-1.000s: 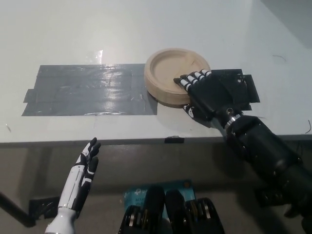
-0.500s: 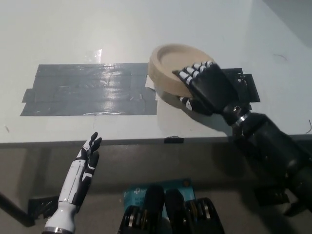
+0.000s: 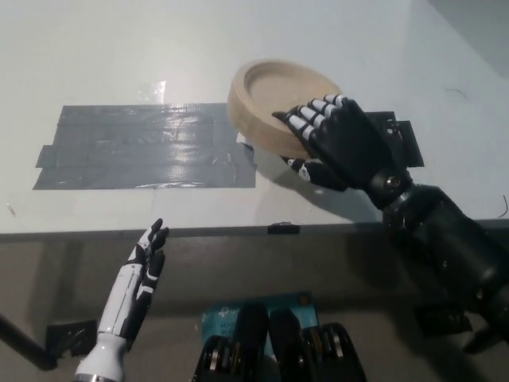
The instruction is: A stack of plates is kept in the middle of the desk close to the robot and the robot grabs the stack with its right hand, picks it up and hands it to a person.
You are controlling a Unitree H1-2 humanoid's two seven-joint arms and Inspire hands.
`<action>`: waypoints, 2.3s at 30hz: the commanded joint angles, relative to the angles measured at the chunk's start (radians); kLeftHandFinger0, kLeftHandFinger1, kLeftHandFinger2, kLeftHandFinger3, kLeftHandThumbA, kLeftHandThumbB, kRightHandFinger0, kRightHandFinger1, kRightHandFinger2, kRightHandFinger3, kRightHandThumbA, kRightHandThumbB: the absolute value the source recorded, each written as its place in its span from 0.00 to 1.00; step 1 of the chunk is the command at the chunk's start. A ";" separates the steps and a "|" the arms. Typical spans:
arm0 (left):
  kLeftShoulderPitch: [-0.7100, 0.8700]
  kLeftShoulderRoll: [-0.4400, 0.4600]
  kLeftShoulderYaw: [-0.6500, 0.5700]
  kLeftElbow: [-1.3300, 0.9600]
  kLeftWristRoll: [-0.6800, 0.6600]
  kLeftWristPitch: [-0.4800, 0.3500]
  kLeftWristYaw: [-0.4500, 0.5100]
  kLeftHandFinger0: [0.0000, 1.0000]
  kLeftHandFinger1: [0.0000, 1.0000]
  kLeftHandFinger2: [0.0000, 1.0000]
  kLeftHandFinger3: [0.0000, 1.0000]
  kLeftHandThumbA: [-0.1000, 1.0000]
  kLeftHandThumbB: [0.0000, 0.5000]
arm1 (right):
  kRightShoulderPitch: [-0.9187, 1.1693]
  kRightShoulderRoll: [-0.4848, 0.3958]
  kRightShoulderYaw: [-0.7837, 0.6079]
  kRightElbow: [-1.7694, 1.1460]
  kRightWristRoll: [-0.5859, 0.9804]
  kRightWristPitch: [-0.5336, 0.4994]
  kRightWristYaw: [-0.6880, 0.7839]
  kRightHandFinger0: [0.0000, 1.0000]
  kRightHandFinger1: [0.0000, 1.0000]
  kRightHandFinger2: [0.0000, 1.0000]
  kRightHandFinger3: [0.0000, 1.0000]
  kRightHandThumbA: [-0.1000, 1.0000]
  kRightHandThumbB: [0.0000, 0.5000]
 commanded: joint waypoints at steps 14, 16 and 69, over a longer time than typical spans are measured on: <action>0.003 0.013 -0.004 -0.037 -0.004 -0.012 -0.011 1.00 1.00 1.00 1.00 1.00 0.00 | -0.075 0.032 -0.024 0.022 -0.017 -0.027 -0.040 0.00 0.00 0.14 0.11 0.00 0.67; 0.002 0.014 -0.004 -0.034 -0.003 -0.012 -0.010 1.00 1.00 1.00 1.00 1.00 0.00 | -0.078 0.032 -0.026 0.019 -0.018 -0.027 -0.039 0.00 0.00 0.10 0.09 0.00 0.66; -0.025 0.014 -0.008 -0.032 -0.014 0.014 -0.019 1.00 1.00 1.00 1.00 0.99 0.00 | 0.069 -0.083 -0.264 -0.667 0.342 0.140 0.716 1.00 1.00 1.00 1.00 0.83 1.00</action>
